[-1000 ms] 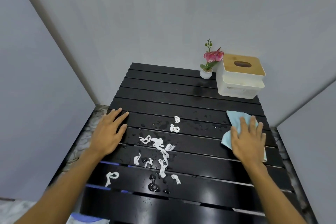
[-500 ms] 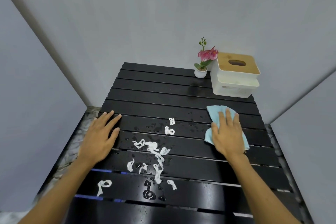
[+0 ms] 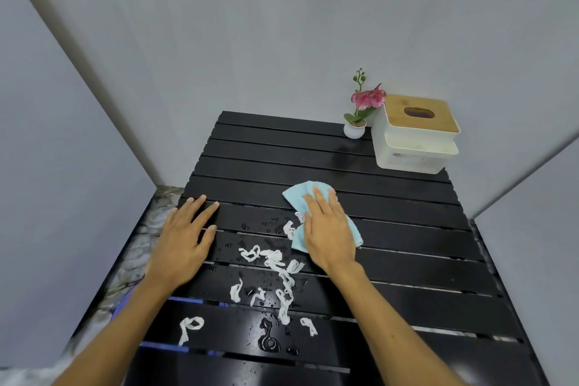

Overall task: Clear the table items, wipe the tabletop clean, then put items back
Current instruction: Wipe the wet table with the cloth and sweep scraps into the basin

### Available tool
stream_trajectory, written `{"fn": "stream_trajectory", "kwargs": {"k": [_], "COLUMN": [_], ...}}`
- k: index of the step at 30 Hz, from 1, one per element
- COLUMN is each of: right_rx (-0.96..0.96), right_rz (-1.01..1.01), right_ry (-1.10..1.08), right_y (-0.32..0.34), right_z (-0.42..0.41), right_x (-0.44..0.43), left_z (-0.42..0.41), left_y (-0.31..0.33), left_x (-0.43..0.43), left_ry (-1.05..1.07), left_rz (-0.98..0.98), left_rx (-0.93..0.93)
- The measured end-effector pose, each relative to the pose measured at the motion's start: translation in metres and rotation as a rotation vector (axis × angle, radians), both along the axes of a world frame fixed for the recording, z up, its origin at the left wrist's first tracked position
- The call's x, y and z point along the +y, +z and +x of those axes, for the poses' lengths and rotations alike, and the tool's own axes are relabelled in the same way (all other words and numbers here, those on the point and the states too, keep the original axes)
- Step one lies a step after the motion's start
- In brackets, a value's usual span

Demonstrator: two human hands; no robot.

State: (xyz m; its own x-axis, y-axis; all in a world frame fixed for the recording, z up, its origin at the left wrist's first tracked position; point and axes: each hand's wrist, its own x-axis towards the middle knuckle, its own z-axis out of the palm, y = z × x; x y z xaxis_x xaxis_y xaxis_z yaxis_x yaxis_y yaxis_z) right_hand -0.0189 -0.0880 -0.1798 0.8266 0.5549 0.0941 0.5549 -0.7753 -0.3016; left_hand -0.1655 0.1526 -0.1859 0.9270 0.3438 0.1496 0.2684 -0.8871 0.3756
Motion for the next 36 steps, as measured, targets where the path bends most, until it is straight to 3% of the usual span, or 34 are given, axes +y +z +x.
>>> {"fn": "stream_trajectory", "kwargs": {"k": [5,7,12,16,18,20,27,30,33,36], "right_rx": [0.088,0.203,0.739,1.246,1.32,1.229,0.613,0.321,0.214,0.102], "right_rz": [0.228,0.434,1.045,1.295,1.354,1.319,1.04,0.724,0.198,0.01], "right_ry": [0.059,0.032,-0.35,-0.613,-0.668,-0.749,-0.776,-0.646,-0.491,-0.446], "right_y": [0.001,0.009,0.045,0.07,0.077,0.075,0.085,0.065,0.025,0.004], "right_z": [-0.021,-0.035,-0.056,-0.039,-0.026,-0.011,0.06,0.088,0.1,0.106], "right_x": [0.021,0.032,0.033,-0.021,-0.057,-0.089,-0.172,-0.191,-0.196,-0.194], "left_z": [0.0,0.0,-0.001,-0.001,-0.002,-0.008,0.008,0.006,-0.001,0.0], "left_y": [-0.002,-0.002,-0.003,-0.001,0.0,-0.001,-0.007,-0.003,0.0,0.001], "left_x": [0.0,0.001,0.002,0.002,0.003,0.01,0.009,0.004,0.0,-0.001], "left_ry": [0.004,0.003,-0.002,-0.003,-0.003,0.01,0.012,0.012,0.006,0.006], "left_rz": [-0.009,-0.008,-0.034,-0.05,-0.056,-0.054,-0.032,-0.051,-0.067,-0.057], "left_rx": [0.003,0.005,0.0,0.0,0.004,0.01,0.02,-0.016,-0.038,-0.03]}}
